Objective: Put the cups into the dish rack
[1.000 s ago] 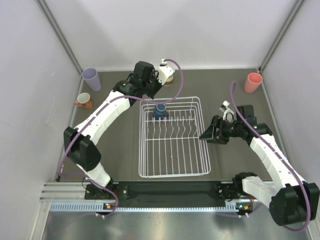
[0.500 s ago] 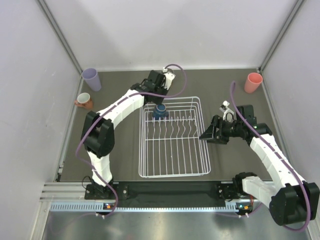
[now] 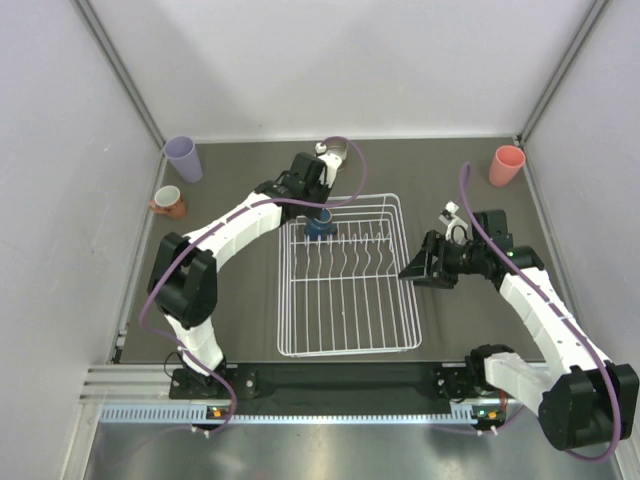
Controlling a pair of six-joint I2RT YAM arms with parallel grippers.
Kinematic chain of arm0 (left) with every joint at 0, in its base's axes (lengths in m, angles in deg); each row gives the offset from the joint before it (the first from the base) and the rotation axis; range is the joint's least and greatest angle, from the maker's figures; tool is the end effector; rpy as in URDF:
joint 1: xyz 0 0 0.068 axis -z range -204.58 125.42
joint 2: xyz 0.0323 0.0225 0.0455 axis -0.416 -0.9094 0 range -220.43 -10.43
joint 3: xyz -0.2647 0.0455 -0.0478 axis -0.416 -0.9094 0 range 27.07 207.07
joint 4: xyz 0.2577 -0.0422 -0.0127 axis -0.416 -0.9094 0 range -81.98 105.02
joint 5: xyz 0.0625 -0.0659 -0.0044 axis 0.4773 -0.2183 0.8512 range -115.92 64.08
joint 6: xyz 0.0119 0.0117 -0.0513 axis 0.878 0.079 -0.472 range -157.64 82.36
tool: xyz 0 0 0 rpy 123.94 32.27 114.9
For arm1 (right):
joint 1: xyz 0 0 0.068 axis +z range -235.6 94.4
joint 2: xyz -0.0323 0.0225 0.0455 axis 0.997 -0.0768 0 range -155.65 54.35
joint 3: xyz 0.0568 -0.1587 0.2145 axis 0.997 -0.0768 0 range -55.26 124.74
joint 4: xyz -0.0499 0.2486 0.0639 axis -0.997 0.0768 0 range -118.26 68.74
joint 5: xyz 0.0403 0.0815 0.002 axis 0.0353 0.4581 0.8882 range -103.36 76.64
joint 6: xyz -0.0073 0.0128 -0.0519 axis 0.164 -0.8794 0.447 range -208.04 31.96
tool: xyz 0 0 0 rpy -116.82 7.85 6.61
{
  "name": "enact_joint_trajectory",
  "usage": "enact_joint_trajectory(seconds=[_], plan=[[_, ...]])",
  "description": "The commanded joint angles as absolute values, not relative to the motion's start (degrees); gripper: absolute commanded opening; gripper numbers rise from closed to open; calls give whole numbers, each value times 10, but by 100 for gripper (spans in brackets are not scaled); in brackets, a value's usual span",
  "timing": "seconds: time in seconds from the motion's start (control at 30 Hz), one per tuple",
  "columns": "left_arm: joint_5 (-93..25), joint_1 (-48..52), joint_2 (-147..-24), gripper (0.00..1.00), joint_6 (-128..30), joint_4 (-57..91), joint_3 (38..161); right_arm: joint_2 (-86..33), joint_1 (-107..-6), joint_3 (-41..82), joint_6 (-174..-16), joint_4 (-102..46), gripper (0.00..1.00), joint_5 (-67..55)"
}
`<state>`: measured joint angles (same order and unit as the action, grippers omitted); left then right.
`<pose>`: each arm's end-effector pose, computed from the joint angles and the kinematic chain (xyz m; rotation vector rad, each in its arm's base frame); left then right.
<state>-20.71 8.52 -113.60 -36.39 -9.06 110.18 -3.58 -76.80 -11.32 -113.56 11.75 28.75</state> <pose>0.3447 -0.2208 0.2666 0.6489 2.2517 -0.1696 0.1852 0.0529 0.2550 0.0547 2.5344 1.1663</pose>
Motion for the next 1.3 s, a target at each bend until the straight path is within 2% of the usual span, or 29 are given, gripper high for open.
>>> enact_joint_trajectory(seconds=[0.0,0.5,1.27], plan=[[-181,88,-1093,0,-392,-62,1091,-35,-776,-99,-1126,107,63,292],[-204,89,-1092,0,-399,-45,1060,-32,-776,-105,-1128,104,63,294],[-106,88,-1118,0,-392,-127,1067,-31,-777,-103,-1130,103,63,296]])
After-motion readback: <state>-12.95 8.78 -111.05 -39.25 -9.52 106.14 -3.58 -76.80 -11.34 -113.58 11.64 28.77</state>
